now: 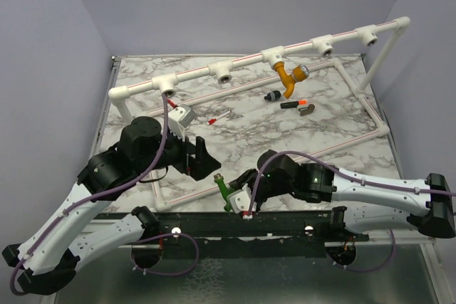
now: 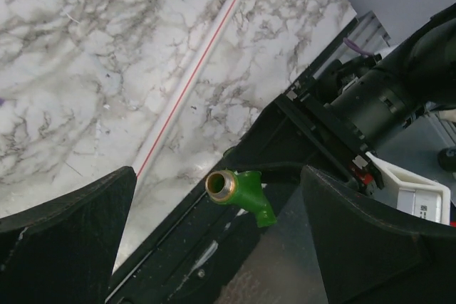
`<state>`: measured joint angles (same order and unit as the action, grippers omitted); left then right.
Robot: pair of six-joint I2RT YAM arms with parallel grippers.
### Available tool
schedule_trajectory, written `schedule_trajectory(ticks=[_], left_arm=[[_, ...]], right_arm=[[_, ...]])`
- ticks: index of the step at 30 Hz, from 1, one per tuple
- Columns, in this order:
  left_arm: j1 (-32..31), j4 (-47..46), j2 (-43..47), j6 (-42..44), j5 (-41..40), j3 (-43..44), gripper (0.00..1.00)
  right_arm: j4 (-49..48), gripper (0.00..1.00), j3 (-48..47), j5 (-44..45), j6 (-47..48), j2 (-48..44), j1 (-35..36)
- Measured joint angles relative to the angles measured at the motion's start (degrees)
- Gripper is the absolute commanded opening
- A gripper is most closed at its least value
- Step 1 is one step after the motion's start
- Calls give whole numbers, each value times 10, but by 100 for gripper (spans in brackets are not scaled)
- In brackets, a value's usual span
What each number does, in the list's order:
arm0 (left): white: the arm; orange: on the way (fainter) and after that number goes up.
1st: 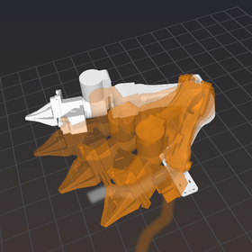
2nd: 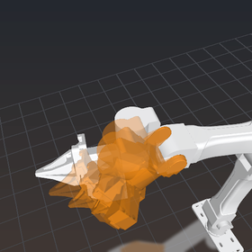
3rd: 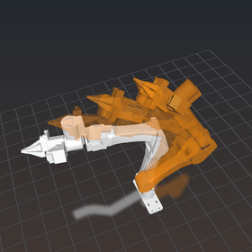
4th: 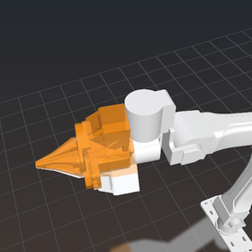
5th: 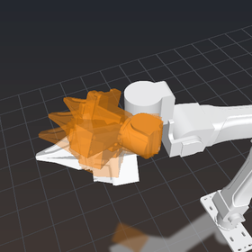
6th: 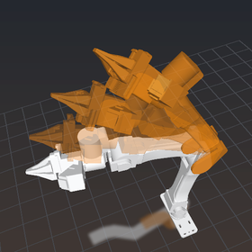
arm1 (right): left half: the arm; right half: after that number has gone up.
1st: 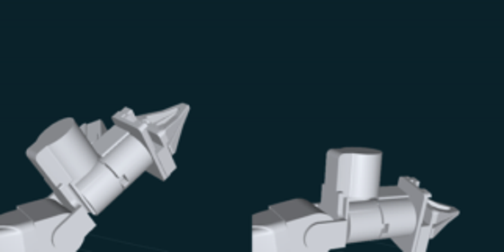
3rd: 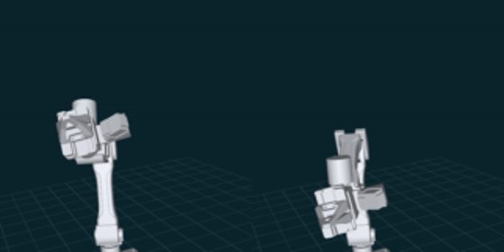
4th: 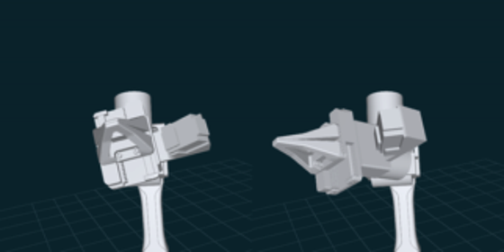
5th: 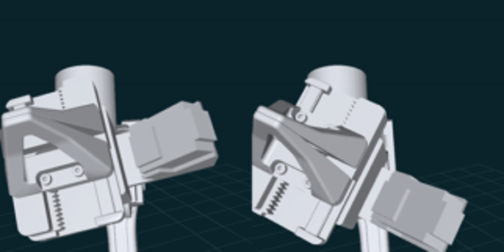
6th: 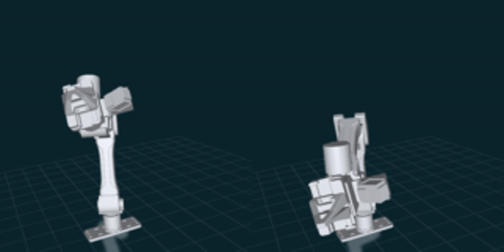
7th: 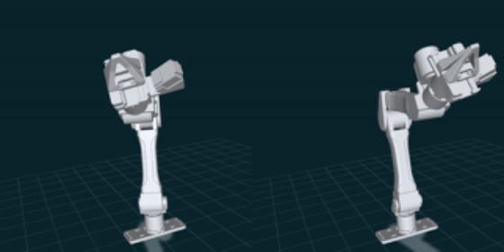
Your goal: Install the water faucets
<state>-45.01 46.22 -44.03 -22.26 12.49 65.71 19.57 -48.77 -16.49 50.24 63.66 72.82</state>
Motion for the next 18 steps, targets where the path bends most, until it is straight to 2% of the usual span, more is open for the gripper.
schedule_trajectory(ticks=[10, 18], left_arm=[[0, 8, -27, -75, 105, -68, 94], [0, 13, -23, -105, 161, -80, 85]], right_arm=[[24, 1, -28, 7, 148, 1, 6], [50, 1, -53, 28, 229, 16, 12]])
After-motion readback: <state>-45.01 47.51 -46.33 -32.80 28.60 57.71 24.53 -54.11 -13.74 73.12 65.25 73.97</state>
